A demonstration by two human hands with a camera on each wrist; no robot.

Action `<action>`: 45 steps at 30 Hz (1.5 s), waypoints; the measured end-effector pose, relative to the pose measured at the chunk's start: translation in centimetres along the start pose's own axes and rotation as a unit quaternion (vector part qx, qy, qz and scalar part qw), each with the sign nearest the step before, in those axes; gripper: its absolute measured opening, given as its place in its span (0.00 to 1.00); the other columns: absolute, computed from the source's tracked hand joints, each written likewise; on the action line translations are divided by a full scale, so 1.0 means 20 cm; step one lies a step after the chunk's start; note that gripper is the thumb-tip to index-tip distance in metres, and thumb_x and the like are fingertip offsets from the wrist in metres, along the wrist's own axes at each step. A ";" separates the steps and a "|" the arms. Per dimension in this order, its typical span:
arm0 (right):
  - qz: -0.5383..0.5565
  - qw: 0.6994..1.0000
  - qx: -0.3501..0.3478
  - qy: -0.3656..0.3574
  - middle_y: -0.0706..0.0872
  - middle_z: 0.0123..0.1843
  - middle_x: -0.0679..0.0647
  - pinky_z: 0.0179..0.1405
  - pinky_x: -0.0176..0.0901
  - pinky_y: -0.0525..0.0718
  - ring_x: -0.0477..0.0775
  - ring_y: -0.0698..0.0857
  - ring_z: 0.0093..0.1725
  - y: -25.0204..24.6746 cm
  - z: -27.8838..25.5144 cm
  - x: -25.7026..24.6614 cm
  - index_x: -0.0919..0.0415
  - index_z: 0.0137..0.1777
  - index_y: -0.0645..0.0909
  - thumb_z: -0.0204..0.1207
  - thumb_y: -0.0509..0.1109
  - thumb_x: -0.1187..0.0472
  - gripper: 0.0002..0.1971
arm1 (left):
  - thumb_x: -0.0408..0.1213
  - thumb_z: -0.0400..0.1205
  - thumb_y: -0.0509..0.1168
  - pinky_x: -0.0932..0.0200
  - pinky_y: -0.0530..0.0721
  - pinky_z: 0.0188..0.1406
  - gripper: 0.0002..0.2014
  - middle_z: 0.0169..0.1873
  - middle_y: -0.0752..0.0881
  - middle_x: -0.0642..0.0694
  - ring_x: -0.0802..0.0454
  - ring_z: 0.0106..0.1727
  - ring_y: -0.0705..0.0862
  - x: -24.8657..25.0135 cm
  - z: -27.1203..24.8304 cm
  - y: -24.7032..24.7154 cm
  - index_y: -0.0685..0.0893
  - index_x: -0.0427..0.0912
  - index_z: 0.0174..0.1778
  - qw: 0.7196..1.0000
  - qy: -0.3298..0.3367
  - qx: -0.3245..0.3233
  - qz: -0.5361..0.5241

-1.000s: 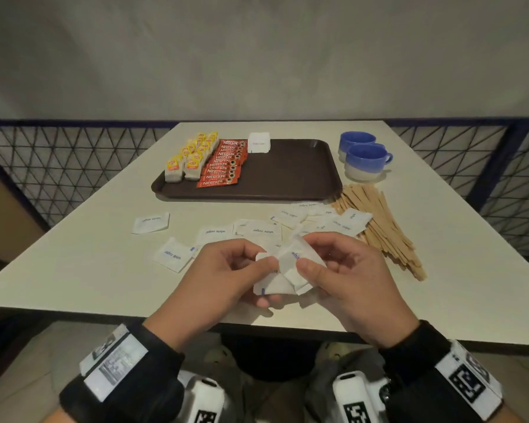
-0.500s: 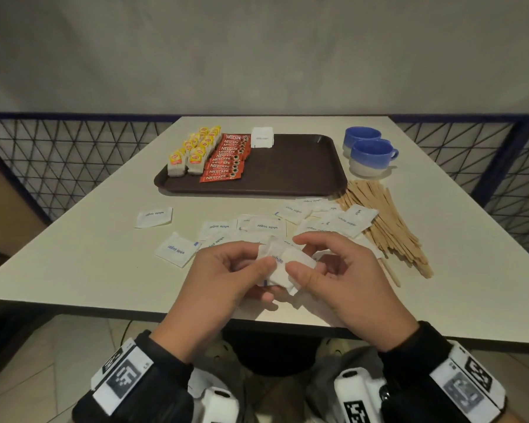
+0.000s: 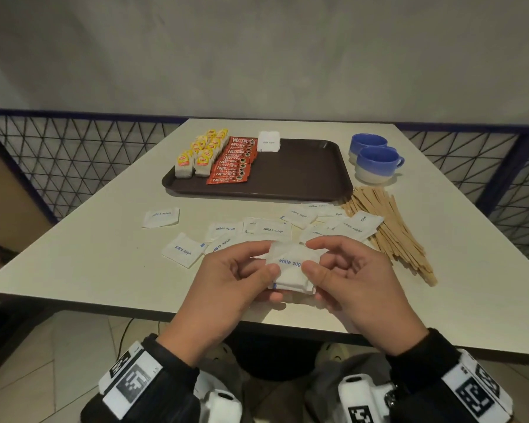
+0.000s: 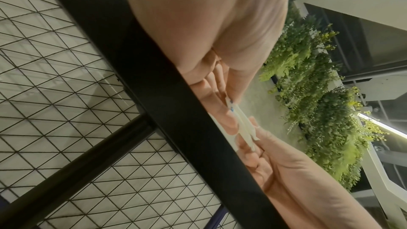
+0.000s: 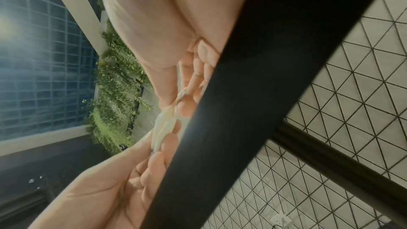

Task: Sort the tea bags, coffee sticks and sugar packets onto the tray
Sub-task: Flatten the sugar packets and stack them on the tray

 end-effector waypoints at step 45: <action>-0.208 0.974 -0.069 0.059 0.92 0.41 0.61 0.36 0.41 0.87 0.51 0.88 0.34 0.11 0.57 -0.50 0.65 0.54 0.87 0.77 0.77 0.66 0.07 | 0.37 0.81 0.76 0.61 0.89 0.50 0.09 0.39 0.94 0.50 0.55 0.43 0.92 0.08 0.08 -0.45 0.93 0.57 0.39 0.962 0.131 0.191 0.143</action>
Point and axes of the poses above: each hand's wrist, its own z-axis towards the middle knuckle, its own y-axis out of the palm, x = y × z, the point moved 3 cm from there along z, towards the middle knuckle
